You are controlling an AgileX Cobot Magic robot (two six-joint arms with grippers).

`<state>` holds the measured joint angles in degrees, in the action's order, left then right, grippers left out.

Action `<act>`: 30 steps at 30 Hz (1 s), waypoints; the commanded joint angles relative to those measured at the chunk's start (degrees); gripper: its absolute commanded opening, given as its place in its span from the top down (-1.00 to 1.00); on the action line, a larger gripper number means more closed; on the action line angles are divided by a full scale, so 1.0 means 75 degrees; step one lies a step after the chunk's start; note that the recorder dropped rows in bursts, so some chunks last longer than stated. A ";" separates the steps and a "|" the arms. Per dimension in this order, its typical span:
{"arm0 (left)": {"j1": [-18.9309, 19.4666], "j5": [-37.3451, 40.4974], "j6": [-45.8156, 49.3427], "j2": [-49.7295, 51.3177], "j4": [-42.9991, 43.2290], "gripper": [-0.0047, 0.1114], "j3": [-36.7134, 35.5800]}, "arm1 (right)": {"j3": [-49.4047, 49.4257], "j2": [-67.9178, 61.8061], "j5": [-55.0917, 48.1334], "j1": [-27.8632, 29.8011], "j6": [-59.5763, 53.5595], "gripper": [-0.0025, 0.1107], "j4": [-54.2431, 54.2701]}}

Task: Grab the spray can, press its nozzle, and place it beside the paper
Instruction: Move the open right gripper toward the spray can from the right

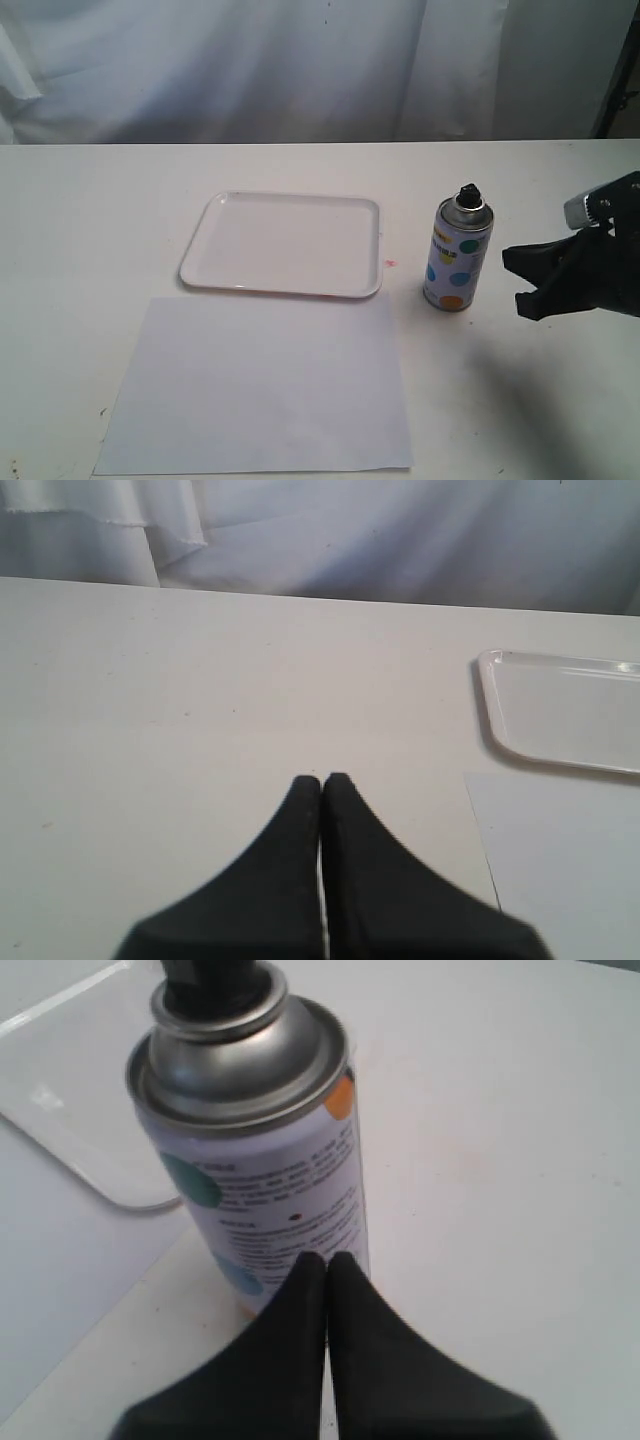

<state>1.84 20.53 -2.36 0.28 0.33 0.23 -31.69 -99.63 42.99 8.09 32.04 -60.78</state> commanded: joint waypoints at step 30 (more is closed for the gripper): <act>0.0005 -0.0106 -0.0023 -0.0037 0.0027 0.92 -0.0031 | -0.0027 -0.0001 -0.0031 -0.0413 0.0067 -0.66 -0.0318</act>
<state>1.84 20.53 -2.36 0.28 0.33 0.23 -31.69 -99.63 43.14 5.63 37.27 -66.83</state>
